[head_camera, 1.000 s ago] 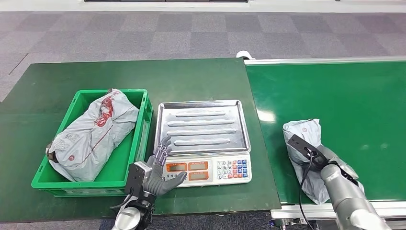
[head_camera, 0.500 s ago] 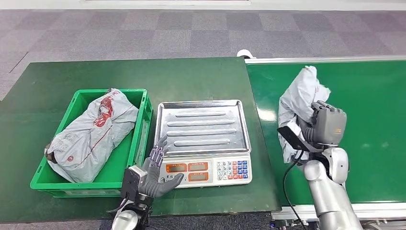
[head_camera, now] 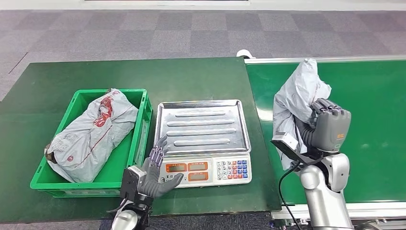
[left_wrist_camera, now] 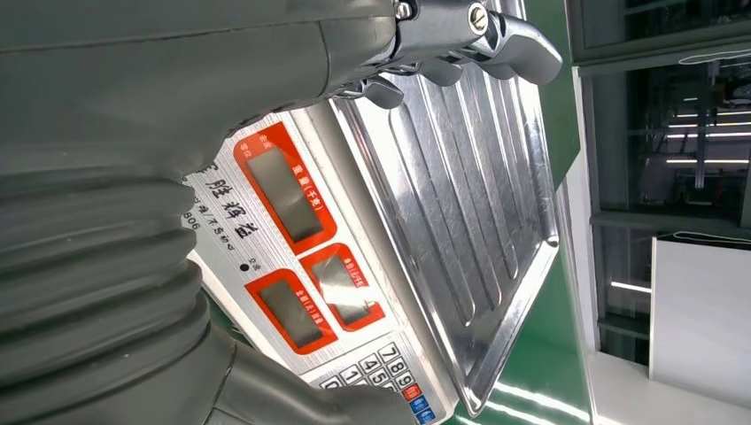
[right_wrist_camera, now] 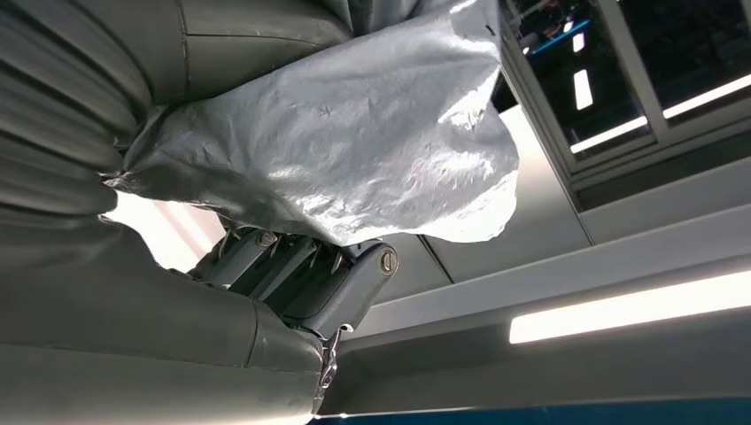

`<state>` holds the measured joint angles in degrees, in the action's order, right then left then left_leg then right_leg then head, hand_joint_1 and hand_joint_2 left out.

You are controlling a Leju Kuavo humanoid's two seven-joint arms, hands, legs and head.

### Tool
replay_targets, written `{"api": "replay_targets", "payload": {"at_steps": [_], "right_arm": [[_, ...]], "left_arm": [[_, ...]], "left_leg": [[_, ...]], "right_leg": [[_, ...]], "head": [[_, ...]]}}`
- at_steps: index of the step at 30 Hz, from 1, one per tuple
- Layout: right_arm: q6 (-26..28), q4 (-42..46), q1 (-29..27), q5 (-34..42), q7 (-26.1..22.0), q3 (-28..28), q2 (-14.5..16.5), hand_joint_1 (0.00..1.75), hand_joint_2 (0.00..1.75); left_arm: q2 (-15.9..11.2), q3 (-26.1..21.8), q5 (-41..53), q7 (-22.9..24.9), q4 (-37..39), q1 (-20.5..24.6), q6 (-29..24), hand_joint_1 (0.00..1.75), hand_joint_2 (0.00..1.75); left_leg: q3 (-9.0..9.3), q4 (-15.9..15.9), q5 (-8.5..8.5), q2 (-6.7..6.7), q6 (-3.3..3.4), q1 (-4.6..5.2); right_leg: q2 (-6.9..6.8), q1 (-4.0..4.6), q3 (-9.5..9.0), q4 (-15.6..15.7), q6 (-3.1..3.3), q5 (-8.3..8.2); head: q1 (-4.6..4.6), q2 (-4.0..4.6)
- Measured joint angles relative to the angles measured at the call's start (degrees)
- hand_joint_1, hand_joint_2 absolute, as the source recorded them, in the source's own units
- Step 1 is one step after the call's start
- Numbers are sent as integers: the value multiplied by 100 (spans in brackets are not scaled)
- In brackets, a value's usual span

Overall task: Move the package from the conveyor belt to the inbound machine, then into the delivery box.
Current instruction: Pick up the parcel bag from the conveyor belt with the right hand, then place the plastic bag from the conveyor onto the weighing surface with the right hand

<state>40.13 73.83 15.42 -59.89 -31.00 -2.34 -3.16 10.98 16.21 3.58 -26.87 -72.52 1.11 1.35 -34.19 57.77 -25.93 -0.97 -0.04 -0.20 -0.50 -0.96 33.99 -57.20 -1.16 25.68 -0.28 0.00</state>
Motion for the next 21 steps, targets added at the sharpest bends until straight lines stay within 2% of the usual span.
{"api": "replay_targets", "payload": {"at_steps": [9,15,19,21], "right_arm": [[0,60,-24,5,-19,0,17,175,175],[0,149,-25,138,-598,-110,200,175,175],[-1,150,32,141,-577,-117,298,175,175],[-54,87,165,4,-457,-65,314,175,175]], "left_arm": [[-1,-16,0,-2,1,0,3,0,175],[-1,-22,-1,-4,-1,2,12,0,175],[-3,-38,-22,-96,11,18,-44,0,175],[8,-74,-35,-289,4,28,-319,0,175]], "left_leg": [[-1,0,0,0,0,0],[-1,0,0,2,0,-1],[-3,0,0,2,0,-1],[-21,-1,0,4,-1,-1]], "right_leg": [[1,0,1,0,1,1],[2,1,2,0,1,1],[2,1,2,-2,1,1],[4,1,1,-9,1,0]], "head": [[1,0],[0,0],[0,0],[2,0]]}}
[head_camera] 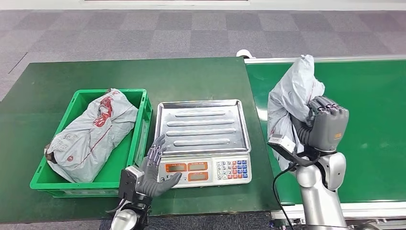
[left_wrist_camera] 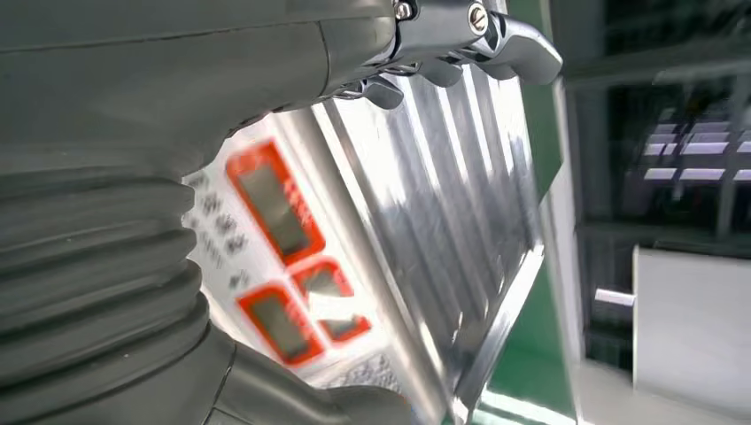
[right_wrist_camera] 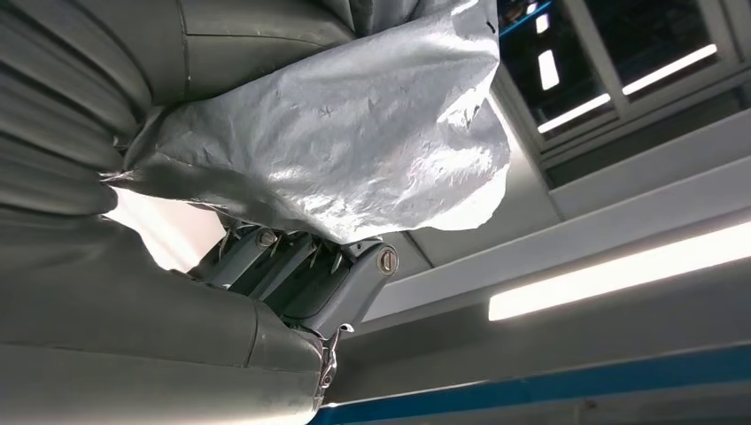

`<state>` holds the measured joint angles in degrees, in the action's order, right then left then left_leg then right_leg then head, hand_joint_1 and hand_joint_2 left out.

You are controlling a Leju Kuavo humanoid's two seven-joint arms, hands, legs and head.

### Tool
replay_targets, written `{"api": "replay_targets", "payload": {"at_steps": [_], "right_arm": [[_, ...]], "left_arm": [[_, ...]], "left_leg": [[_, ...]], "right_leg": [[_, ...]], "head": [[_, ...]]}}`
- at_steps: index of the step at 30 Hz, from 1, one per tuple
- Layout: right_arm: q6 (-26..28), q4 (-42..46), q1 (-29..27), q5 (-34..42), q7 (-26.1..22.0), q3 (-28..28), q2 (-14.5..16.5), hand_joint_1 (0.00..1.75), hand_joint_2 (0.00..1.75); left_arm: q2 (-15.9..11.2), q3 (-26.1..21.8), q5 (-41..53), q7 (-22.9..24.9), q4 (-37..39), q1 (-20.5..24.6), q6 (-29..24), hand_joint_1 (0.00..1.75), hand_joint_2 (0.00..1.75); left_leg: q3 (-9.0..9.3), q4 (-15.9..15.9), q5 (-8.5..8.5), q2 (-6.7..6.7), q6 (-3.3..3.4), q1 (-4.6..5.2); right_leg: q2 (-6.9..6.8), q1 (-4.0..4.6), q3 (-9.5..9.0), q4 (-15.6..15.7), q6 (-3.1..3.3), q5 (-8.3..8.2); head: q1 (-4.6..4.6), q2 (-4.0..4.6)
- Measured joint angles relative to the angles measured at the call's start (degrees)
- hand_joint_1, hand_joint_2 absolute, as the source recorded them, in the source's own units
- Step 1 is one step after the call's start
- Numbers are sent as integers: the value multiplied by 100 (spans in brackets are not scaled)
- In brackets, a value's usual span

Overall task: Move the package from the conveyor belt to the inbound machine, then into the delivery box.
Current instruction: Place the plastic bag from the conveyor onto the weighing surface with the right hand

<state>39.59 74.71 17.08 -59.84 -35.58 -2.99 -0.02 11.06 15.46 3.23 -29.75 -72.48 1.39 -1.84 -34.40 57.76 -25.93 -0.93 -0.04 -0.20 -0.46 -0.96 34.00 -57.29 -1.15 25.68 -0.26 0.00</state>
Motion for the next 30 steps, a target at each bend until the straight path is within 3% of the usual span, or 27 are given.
{"api": "replay_targets", "payload": {"at_steps": [1,4,6,10,14,23,30], "right_arm": [[-102,-138,189,-216,69,89,2,175,175],[-408,-1355,1287,-1188,407,708,150,175,175],[-321,-2346,1962,-1488,653,1172,378,175,175],[-132,-3511,2644,-1545,768,1713,675,175,175],[-75,-4171,2931,-1451,685,1969,779,175,175],[-443,-4969,3009,-1230,1020,2226,1014,175,175],[-773,-5190,3011,-1074,951,2307,1091,175,175]], "left_arm": [[31,-45,-22,-198,-47,3,-354,0,175],[230,-169,-207,-883,-300,174,-2113,0,175],[361,-163,-297,-1024,-361,379,-2792,0,175],[471,-145,-348,-1040,-407,483,-2935,0,175],[472,-140,-418,-1042,-453,497,-2961,0,175],[476,-117,-717,-1044,-427,601,-2944,0,175],[480,-117,-819,-1042,-291,644,-2864,0,175]], "left_leg": [[-18,0,-2,12,-3,0],[-29,1,0,87,-11,1],[-4,3,22,94,-12,1],[-11,3,50,28,-28,-11],[-23,3,49,20,-31,-18],[-26,3,45,25,-29,-16],[-26,3,45,26,-29,-17]], "right_leg": [[10,0,5,-5,2,-2],[79,-1,43,-11,14,-29],[86,1,56,-11,16,-46],[34,16,57,-16,22,-46],[28,17,63,-17,25,-44],[32,15,68,-12,25,-44],[32,16,70,-13,25,-44]], "head": [[0,0],[-2,0],[-3,0],[-3,0],[-3,0],[-2,0],[-2,0]]}}
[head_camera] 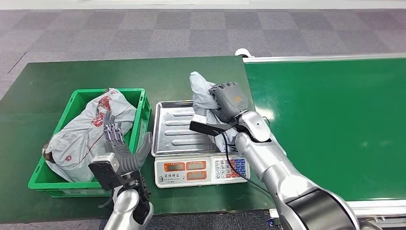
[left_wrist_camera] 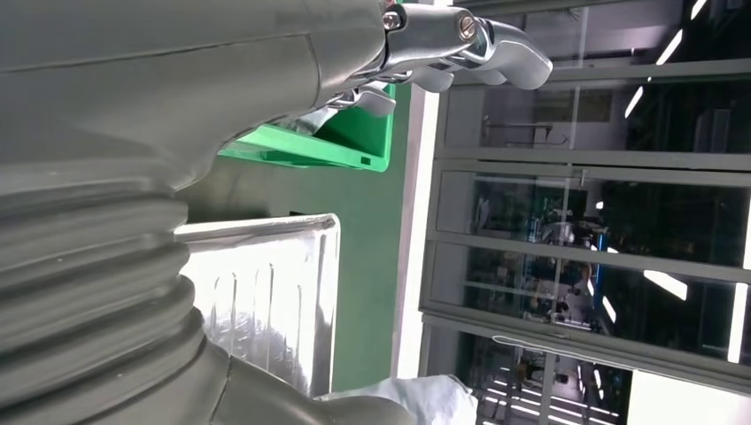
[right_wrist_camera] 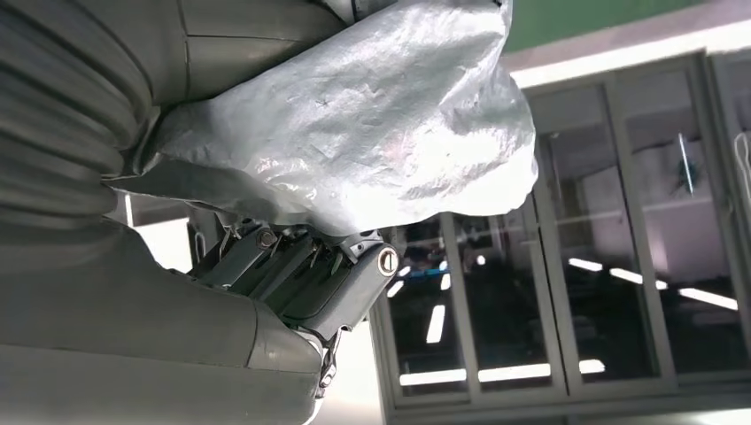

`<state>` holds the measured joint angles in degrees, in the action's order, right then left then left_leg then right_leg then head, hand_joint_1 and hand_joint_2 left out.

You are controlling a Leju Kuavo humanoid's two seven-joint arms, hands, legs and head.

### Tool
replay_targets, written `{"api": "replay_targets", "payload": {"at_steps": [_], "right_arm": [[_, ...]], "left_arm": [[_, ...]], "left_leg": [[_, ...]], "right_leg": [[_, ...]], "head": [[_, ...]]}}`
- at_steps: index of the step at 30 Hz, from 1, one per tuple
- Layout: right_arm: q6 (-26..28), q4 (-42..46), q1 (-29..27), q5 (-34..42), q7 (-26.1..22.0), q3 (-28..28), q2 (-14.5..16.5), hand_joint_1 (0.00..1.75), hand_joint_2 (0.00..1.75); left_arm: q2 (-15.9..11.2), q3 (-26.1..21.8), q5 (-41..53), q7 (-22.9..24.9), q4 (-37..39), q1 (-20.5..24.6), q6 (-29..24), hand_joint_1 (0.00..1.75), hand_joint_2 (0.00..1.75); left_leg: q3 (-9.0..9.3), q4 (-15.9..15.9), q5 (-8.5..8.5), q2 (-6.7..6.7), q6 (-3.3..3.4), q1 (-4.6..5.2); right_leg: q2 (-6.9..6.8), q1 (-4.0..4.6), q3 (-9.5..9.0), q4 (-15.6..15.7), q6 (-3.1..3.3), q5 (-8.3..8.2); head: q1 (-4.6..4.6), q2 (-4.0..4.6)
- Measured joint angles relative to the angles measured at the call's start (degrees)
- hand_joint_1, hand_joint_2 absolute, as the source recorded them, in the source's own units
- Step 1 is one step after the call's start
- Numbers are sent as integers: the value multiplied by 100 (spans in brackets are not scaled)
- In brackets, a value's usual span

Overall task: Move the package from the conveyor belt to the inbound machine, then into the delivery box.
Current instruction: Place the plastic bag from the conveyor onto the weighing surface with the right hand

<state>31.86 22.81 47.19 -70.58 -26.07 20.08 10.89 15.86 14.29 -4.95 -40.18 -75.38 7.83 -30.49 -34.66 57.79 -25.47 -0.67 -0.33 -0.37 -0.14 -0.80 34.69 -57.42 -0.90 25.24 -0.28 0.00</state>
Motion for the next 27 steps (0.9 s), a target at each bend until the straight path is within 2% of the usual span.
{"api": "replay_targets", "payload": {"at_steps": [2,3,6,7,11,24,27], "right_arm": [[-251,-35,11,-27,199,34,27,175,175],[-470,-58,24,-45,363,57,40,140,175],[-1389,-133,77,71,721,103,80,9,175],[-1654,-144,85,191,707,107,89,0,175],[-2131,-149,89,631,458,104,103,0,175],[-2218,-150,90,726,413,101,102,0,175],[-2292,-150,89,989,245,64,103,0,175]], "left_arm": [[1,0,-28,0,43,10,21,0,175],[1,0,-53,1,64,12,46,0,175],[-1,-1,-144,1,129,15,147,0,175],[-2,-2,-161,1,151,15,167,0,175],[-8,-2,-172,1,219,16,177,0,175],[-15,-2,-174,1,314,18,177,0,175],[-16,-2,-174,1,328,20,166,0,175]], "left_leg": [[0,0,0,1,0,0],[0,0,0,2,0,0],[1,0,0,0,0,0],[1,0,0,0,0,0],[1,0,0,2,0,1],[2,0,0,3,0,0],[2,0,0,3,0,0]], "right_leg": [[1,0,0,0,0,0],[1,0,0,0,0,0],[0,-1,-1,0,0,0],[0,-1,-1,0,0,0],[2,-1,-1,0,-1,-1],[3,-1,-1,0,-1,-1],[3,-1,-1,0,-1,-1]], "head": [[0,0],[0,0],[0,0],[0,0],[0,0],[0,0],[0,0]]}}
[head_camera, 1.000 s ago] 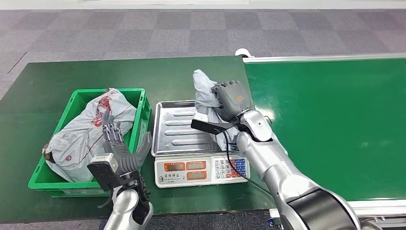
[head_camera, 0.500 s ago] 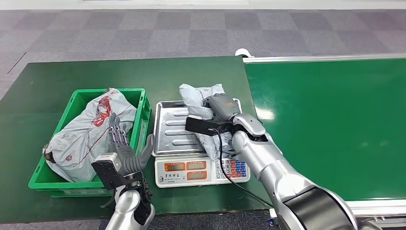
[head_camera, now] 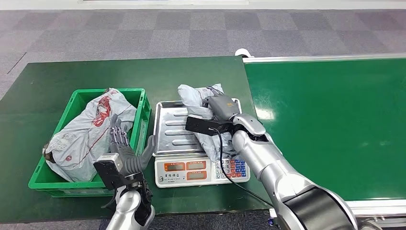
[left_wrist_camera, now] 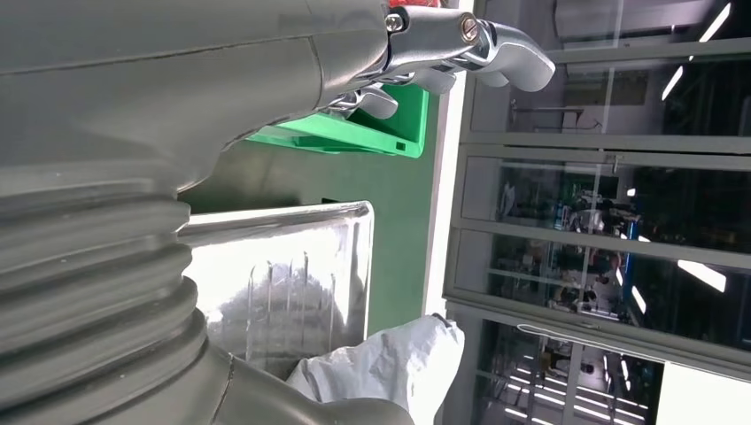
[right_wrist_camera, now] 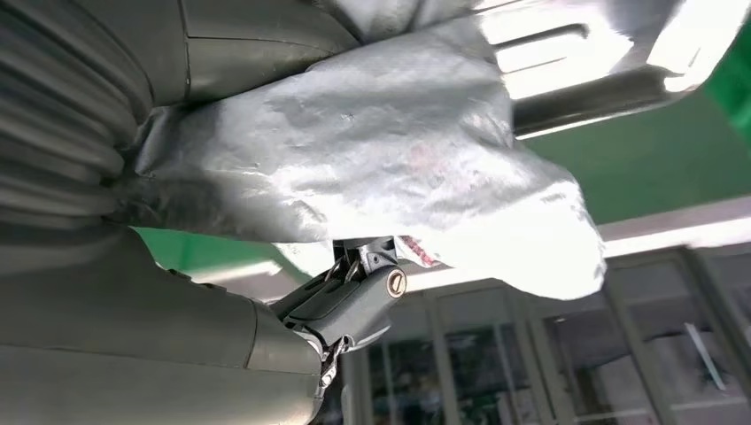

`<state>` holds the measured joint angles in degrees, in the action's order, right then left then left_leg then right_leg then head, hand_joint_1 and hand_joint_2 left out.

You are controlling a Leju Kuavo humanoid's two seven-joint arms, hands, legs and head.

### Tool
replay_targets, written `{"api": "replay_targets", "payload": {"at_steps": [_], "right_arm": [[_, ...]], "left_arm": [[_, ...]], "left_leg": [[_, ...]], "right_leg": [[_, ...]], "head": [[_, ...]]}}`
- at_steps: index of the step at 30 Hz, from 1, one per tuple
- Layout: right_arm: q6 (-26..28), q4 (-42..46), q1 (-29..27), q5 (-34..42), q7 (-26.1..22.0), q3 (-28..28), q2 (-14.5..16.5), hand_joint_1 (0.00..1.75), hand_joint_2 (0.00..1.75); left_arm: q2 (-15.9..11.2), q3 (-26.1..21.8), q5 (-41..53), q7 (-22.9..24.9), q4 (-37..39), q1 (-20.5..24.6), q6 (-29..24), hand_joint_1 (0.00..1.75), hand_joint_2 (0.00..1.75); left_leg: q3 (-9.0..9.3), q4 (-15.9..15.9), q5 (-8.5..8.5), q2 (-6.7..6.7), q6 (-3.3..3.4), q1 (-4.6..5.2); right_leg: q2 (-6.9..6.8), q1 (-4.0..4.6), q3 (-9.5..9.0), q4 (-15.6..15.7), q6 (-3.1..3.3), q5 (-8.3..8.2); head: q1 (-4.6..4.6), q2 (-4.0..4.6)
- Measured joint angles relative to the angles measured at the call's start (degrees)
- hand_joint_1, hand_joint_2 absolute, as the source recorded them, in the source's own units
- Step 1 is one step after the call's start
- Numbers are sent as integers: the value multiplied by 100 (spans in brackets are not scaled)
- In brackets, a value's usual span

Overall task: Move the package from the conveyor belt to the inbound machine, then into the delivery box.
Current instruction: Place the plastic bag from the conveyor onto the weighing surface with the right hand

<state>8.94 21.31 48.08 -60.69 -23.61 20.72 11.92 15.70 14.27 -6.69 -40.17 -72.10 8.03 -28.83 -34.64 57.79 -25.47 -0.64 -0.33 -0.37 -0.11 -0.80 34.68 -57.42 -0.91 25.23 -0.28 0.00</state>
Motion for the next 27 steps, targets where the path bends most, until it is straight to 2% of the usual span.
{"api": "replay_targets", "payload": {"at_steps": [3,6,11,14,16,20,27], "right_arm": [[-239,25,-12,761,-509,-174,1,0,175],[-880,154,-86,1784,-1013,-501,-7,0,175],[-1673,418,-355,2936,-1389,-871,-148,0,175],[-2415,972,-831,4380,-1603,-1167,-362,0,175],[-2646,1504,-1202,5351,-1649,-1420,-513,0,175],[-2463,2522,-1843,6106,-1660,-1734,-771,0,175],[-1489,4346,-3000,6233,-1658,-2041,-887,0,175]], "left_arm": [[-12,0,2,0,1,-6,-52,0,175],[-34,-1,2,0,-17,-31,-70,0,175],[-57,-3,38,-2,-98,-107,-110,0,175],[-78,-27,87,-2,-195,-178,-121,0,175],[-96,-64,84,-2,-253,-235,-89,0,175],[-132,-162,67,-2,-344,-321,37,0,175],[-147,-311,69,-2,-442,-415,144,0,175]], "left_leg": [[0,0,0,0,0,0],[0,0,0,0,0,0],[-1,0,-1,-3,0,0],[-3,0,-2,-16,2,0],[-8,0,-3,-27,3,1],[-4,0,-15,-10,4,4],[0,-2,-22,-1,0,2]], "right_leg": [[0,0,0,0,0,0],[0,0,1,0,0,0],[-2,0,2,2,0,1],[-14,-1,-2,5,-1,4],[-24,-1,-4,7,-2,5],[-12,-3,-2,9,-2,6],[-3,0,0,8,5,13]], "head": [[0,0],[0,0],[0,0],[-1,0],[0,0],[1,0],[1,0]]}}
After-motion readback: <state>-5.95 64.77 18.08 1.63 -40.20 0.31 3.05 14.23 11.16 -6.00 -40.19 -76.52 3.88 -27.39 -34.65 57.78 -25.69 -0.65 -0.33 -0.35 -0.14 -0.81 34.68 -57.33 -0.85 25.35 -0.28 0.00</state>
